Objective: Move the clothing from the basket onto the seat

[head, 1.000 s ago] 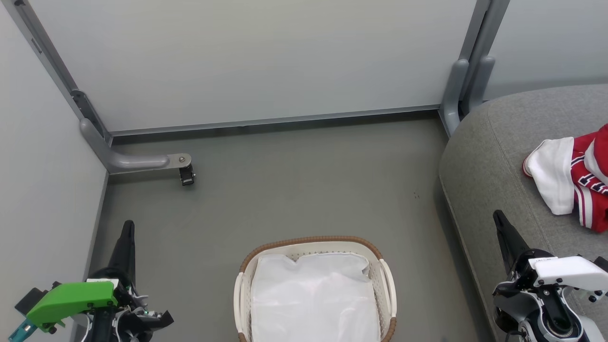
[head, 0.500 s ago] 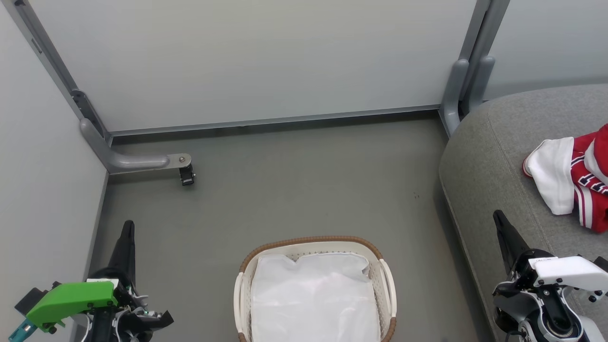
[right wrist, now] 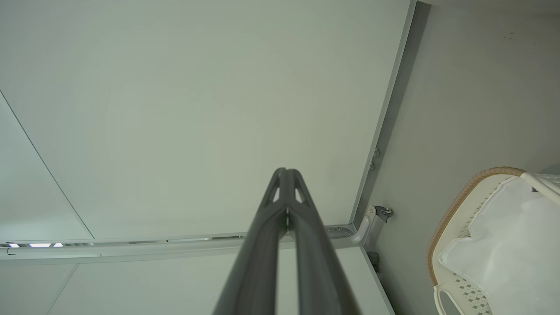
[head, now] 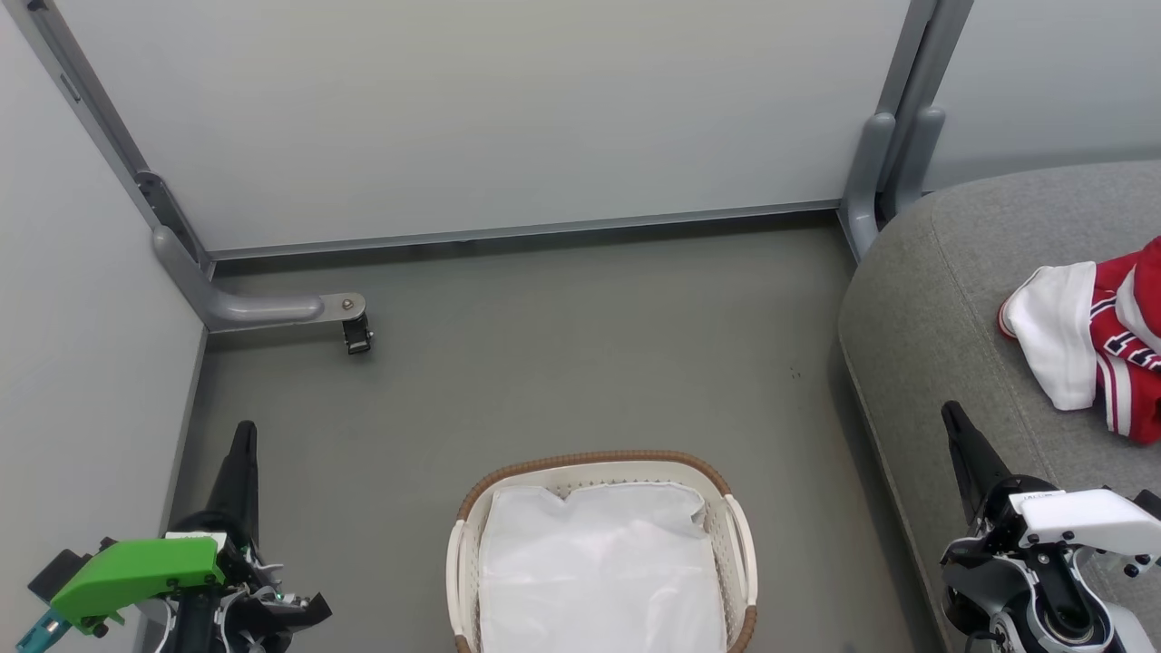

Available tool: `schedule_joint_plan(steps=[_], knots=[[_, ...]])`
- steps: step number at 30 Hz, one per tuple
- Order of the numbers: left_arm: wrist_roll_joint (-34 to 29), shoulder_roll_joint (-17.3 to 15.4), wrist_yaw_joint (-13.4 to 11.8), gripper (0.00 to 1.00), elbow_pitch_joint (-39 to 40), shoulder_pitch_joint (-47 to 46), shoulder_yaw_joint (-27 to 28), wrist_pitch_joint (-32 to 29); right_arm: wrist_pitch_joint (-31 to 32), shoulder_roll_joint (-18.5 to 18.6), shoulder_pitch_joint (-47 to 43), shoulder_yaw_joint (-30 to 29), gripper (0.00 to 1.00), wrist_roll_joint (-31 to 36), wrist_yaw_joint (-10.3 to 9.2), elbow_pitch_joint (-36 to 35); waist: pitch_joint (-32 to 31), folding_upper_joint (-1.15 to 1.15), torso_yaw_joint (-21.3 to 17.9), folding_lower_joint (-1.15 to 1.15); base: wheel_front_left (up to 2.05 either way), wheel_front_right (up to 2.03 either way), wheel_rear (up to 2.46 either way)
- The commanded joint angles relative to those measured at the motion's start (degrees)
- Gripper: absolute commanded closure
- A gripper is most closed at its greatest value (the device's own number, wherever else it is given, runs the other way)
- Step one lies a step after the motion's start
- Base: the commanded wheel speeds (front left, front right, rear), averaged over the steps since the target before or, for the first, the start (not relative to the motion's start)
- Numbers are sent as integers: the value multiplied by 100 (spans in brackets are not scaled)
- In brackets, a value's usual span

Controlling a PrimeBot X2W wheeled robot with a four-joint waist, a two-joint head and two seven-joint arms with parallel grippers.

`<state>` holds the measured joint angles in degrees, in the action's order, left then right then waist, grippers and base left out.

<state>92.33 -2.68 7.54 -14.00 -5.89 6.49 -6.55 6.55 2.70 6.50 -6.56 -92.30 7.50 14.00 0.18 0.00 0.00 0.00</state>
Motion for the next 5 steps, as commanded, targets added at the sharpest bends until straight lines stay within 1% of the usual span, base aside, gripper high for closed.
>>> schedule_joint_plan(steps=[1,5], knots=[[18,-38,-10,100,7,-66,13,-16,15,34,-63,-8,100,-23,-2,-17,0,0,0,0,0,0,0],[18,-38,-10,100,7,-66,13,-16,15,34,-63,-8,100,-23,-1,-17,0,0,0,0,0,0,0]])
